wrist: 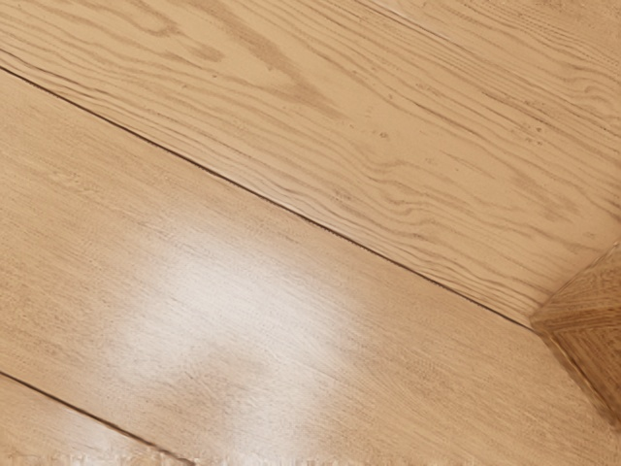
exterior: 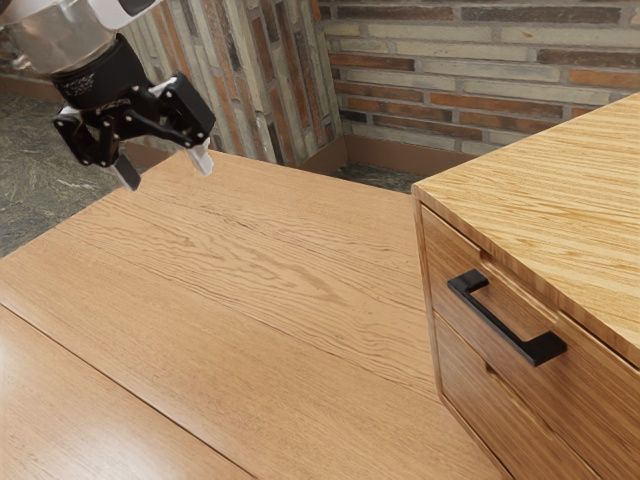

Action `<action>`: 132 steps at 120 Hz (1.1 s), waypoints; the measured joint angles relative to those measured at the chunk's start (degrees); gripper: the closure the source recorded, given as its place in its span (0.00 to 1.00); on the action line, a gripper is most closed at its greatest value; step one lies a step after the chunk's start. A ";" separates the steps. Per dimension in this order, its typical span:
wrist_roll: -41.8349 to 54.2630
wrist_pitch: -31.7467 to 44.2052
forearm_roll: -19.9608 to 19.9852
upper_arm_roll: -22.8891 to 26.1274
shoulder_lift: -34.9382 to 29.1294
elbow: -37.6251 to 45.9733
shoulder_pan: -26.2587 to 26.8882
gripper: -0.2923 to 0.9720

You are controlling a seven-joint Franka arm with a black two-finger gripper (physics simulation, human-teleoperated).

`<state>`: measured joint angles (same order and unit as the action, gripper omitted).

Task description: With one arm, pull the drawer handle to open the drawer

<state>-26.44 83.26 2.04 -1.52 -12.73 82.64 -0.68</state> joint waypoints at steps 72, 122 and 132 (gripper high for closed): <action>-46.47 16.16 5.16 14.94 -17.36 24.08 2.82 0.23; -60.09 37.18 10.86 21.72 -13.01 30.70 3.67 0.23; -61.93 39.01 11.27 22.64 -13.14 31.94 3.86 0.23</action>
<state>-88.37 122.27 13.31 21.12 -25.87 114.58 3.18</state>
